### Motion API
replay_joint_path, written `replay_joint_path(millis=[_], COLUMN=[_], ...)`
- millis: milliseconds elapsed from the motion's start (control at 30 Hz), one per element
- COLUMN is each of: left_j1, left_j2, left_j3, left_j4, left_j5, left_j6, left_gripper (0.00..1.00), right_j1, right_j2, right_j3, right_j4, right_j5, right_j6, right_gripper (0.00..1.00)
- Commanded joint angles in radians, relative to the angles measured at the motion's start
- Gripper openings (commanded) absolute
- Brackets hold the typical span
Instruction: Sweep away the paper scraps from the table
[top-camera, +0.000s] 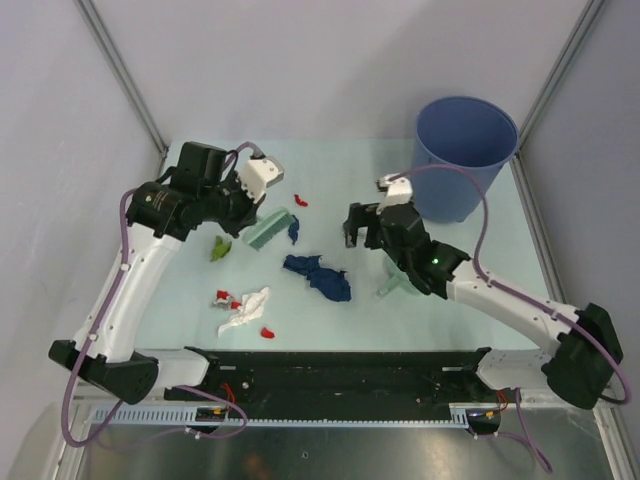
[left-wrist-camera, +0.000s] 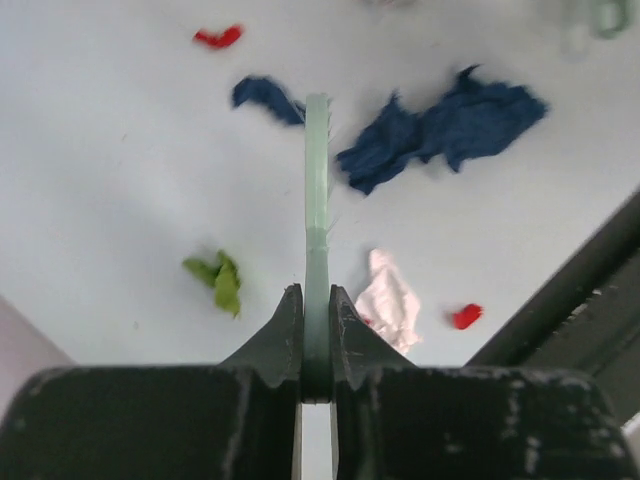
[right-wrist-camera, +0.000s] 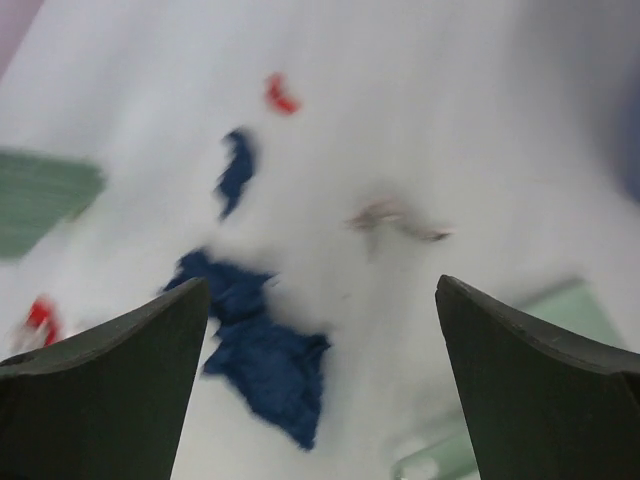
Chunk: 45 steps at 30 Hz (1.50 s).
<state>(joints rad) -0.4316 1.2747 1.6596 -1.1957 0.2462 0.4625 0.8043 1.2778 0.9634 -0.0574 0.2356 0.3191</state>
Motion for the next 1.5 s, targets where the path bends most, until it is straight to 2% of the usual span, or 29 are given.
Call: replay_joint_path(millis=[0,33,67,133,167,200,233,300,333,400,433,467,633,733,900,1133,1167,1267,1333,1367,1433,1467], left_j1=[0.054,0.060,0.060,0.060,0.060,0.062,0.062,0.062,0.062,0.062,0.062,0.062,0.063,0.063,0.065,0.068,0.070,0.070,0.071,0.071,0.071,0.073], left_j2=[-0.012,-0.014,-0.012,-0.012,-0.014,-0.015,-0.017,-0.029,-0.032,-0.038,-0.046,-0.051,-0.075,-0.092,-0.107,-0.115,-0.117,-0.121,-0.126,-0.127,-0.129,-0.129], left_j3=[-0.052,-0.055,-0.066,-0.073,-0.081,-0.086,-0.092,-0.115,-0.121,-0.141,-0.146,-0.155,-0.190,-0.205,-0.224,-0.225,-0.225,-0.227,-0.230,-0.230,-0.228,-0.227], left_j4=[0.122,0.133,0.139,0.154,0.160,0.172,0.179,0.197,0.202,0.218,0.223,0.228,0.255,0.265,0.269,0.269,0.269,0.269,0.269,0.269,0.271,0.269], left_j5=[-0.093,-0.085,-0.084,-0.093,-0.097,-0.107,-0.111,-0.117,-0.116,-0.114,-0.108,-0.104,-0.105,-0.099,-0.102,-0.107,-0.108,-0.104,-0.108,-0.113,-0.122,-0.122], left_j6=[-0.027,-0.025,-0.025,-0.033,-0.036,-0.047,-0.054,-0.062,-0.067,-0.067,-0.070,-0.071,-0.055,-0.041,-0.022,-0.016,-0.016,-0.018,-0.013,-0.009,-0.005,-0.004], left_gripper=[0.00,0.00,0.00,0.00,0.00,0.00,0.00,0.00,0.00,0.00,0.00,0.00,0.00,0.00,0.00,0.00,0.00,0.00,0.00,0.00,0.00,0.00], right_j1=[0.036,0.030,-0.003,-0.068,-0.121,-0.126,-0.114,-0.018,0.011,0.038,0.038,0.041,0.070,0.072,0.062,0.053,0.041,0.038,0.062,0.075,0.096,0.096], right_j2=[-0.096,-0.141,-0.165,-0.240,-0.256,-0.268,-0.274,-0.256,-0.241,-0.169,-0.141,-0.092,0.058,0.130,0.205,0.322,0.330,0.327,0.308,0.278,0.243,0.227], right_j3=[0.005,0.001,-0.009,-0.057,-0.066,-0.071,-0.060,-0.028,0.016,0.047,0.055,0.063,0.066,0.066,0.066,0.064,0.064,0.064,0.060,0.046,0.017,-0.023], right_j4=[-0.055,-0.061,-0.047,-0.025,-0.013,-0.013,-0.074,-0.241,-0.486,-0.702,-0.817,-0.855,-0.978,-0.952,-0.806,-0.789,-0.777,-0.740,-0.742,-0.737,-0.722,-0.707], right_j5=[0.660,0.753,0.760,0.678,0.563,0.512,0.522,0.644,0.736,0.731,0.679,0.651,0.495,0.452,0.361,0.281,0.275,0.286,0.324,0.340,0.350,0.341], right_j6=[0.168,0.269,0.299,0.329,0.330,0.319,0.377,0.541,0.816,1.045,1.113,1.224,1.419,1.416,1.284,1.224,1.197,1.129,1.102,1.065,1.017,0.978], right_gripper=[1.00,1.00,1.00,0.97,0.90,0.91,0.98,1.00,1.00,1.00,1.00,1.00,0.99,0.97,0.97,0.96,0.85,0.69,0.62,0.54,0.50,0.44])
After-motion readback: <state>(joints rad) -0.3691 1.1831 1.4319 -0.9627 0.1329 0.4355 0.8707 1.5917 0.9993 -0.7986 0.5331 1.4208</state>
